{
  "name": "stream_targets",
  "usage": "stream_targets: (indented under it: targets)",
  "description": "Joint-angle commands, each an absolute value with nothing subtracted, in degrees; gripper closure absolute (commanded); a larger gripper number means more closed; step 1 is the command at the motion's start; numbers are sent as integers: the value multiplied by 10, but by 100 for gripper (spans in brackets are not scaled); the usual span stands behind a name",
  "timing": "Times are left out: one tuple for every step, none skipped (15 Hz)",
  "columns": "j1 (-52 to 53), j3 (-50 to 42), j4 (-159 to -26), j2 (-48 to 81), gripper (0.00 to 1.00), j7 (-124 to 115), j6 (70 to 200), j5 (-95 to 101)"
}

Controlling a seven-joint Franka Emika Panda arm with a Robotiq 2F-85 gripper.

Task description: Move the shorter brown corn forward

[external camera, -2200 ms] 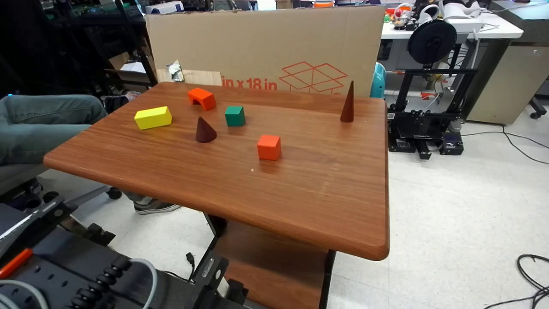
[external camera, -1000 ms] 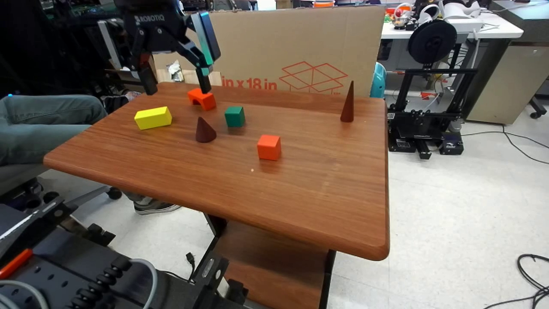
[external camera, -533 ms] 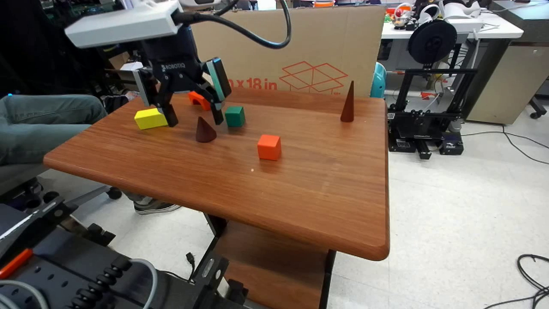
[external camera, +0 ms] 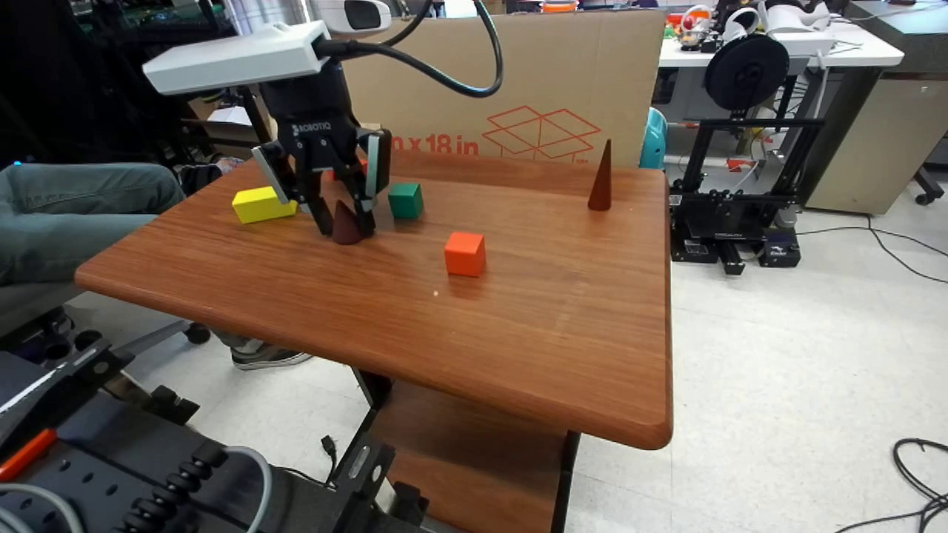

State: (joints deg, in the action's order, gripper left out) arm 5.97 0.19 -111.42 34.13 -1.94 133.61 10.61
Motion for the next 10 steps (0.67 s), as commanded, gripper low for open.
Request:
stream_targets:
  targets:
    - [44, 5, -1103, 335, 81, 0, 1312, 91]
    - [38, 7, -1102, 329, 83, 7, 1303, 86]
    - [29, 10, -1102, 325, 84, 18, 1294, 76]
    - [21, 11, -1100, 321, 84, 28, 1284, 69]
    - [17, 11, -1099, 317, 84, 34, 1276, 64]
    - [13, 10, -1097, 311, 84, 37, 1271, 60]
    - [6, 12, -1093, 306, 84, 47, 1260, 51]
    - [-2, 14, -1086, 301, 84, 57, 1249, 41]
    - [-7, 13, -1077, 298, 84, 64, 1234, 33]
    - [-12, 11, -1067, 295, 84, 68, 1220, 25]
